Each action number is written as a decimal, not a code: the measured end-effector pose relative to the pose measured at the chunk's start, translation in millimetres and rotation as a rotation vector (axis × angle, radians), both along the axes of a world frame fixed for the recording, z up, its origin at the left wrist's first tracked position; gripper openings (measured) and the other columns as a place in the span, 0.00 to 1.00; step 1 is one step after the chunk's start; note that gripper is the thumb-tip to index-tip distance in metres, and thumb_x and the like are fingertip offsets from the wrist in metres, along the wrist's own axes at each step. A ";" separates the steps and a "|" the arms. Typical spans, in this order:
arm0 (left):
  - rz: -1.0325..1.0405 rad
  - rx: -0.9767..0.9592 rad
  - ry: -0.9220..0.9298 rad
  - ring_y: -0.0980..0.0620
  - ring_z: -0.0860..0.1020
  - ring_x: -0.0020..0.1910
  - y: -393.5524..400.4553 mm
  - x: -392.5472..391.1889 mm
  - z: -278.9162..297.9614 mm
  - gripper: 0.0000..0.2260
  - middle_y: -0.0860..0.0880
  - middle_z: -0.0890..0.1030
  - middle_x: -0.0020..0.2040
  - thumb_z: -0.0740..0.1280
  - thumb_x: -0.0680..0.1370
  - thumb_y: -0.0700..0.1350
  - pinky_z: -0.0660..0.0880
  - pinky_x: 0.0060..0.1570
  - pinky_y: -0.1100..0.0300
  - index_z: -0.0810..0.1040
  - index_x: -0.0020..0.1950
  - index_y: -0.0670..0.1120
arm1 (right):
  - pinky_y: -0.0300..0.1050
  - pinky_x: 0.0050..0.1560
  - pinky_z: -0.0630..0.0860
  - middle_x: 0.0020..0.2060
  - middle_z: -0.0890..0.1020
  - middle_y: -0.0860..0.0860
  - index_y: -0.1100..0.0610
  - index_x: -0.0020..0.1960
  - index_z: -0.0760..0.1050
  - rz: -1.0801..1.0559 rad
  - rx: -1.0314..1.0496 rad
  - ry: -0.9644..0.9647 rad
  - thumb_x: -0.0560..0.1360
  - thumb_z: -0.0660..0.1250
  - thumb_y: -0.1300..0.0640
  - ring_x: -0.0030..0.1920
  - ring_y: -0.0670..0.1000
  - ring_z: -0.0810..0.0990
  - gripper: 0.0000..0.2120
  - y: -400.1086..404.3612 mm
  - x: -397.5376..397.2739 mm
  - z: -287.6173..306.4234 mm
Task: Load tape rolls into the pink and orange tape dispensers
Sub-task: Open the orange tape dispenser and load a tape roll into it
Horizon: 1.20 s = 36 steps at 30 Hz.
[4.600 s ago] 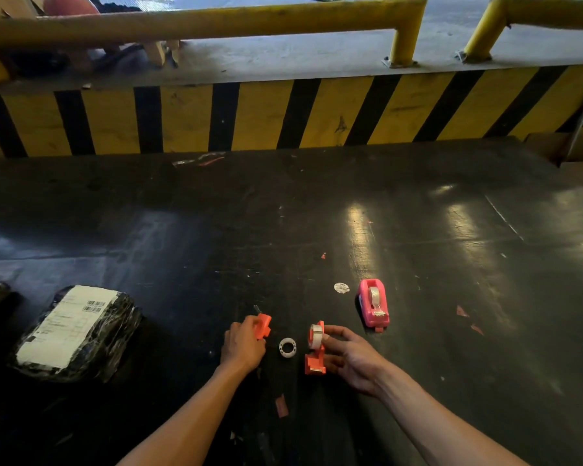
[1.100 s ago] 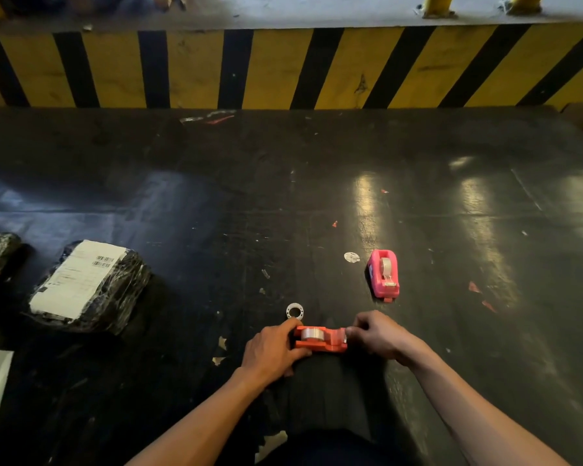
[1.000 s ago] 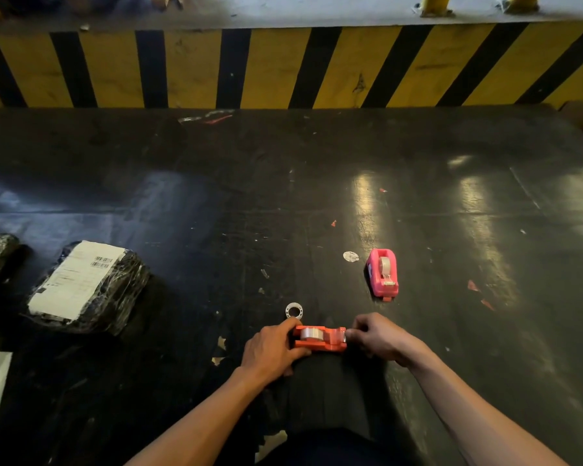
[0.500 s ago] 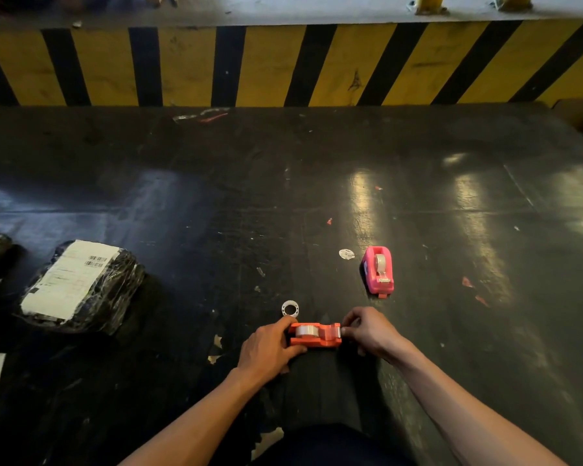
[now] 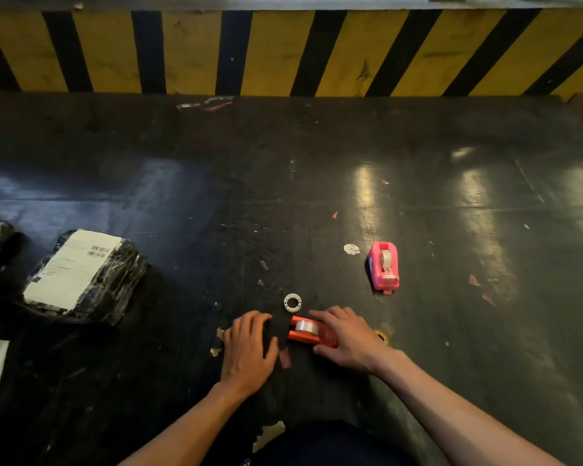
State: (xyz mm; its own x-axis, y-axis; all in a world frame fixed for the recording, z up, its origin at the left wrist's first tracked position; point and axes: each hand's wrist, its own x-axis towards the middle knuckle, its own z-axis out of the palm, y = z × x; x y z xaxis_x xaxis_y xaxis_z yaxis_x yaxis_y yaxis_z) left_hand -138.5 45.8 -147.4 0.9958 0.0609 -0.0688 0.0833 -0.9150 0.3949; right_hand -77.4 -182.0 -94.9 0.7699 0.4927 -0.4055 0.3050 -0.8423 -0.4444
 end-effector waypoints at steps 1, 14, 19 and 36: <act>0.028 0.028 -0.004 0.49 0.68 0.73 4.2 -0.2 -2.4 0.24 0.49 0.70 0.73 0.65 0.79 0.53 0.65 0.72 0.49 0.69 0.74 0.51 | 0.54 0.67 0.69 0.67 0.71 0.50 0.44 0.75 0.60 0.025 -0.014 -0.004 0.74 0.67 0.42 0.67 0.54 0.69 0.33 -0.2 0.9 -1.7; 0.062 0.163 0.116 0.49 0.42 0.82 4.4 31.1 -6.8 0.28 0.49 0.46 0.83 0.50 0.84 0.56 0.44 0.80 0.43 0.46 0.82 0.51 | 0.58 0.55 0.77 0.62 0.74 0.63 0.49 0.78 0.51 -0.440 0.031 -0.132 0.76 0.64 0.50 0.58 0.67 0.79 0.35 1.0 62.0 1.9; 0.062 0.164 0.117 0.49 0.42 0.82 3.8 30.9 -5.0 0.28 0.49 0.45 0.83 0.49 0.84 0.56 0.43 0.80 0.44 0.46 0.82 0.51 | 0.59 0.50 0.80 0.59 0.76 0.63 0.51 0.72 0.56 -0.536 0.039 -0.109 0.75 0.64 0.51 0.53 0.67 0.80 0.29 9.6 84.9 8.4; -0.190 -0.059 0.116 0.48 0.58 0.76 -9.5 54.7 10.3 0.32 0.49 0.63 0.76 0.66 0.78 0.57 0.58 0.76 0.49 0.59 0.80 0.55 | 0.60 0.60 0.75 0.65 0.69 0.54 0.45 0.72 0.56 -0.386 -0.205 -0.099 0.71 0.68 0.38 0.65 0.60 0.72 0.36 -45.6 9.5 19.7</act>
State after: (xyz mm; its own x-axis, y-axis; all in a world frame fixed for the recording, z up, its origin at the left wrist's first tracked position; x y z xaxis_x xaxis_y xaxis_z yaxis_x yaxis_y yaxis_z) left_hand -83.9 36.2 -137.1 0.9743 -0.1340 -0.1812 -0.0401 -0.8941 0.4460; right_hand -68.0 -227.6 -75.2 0.9215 0.0785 -0.3804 -0.0166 -0.9705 -0.2405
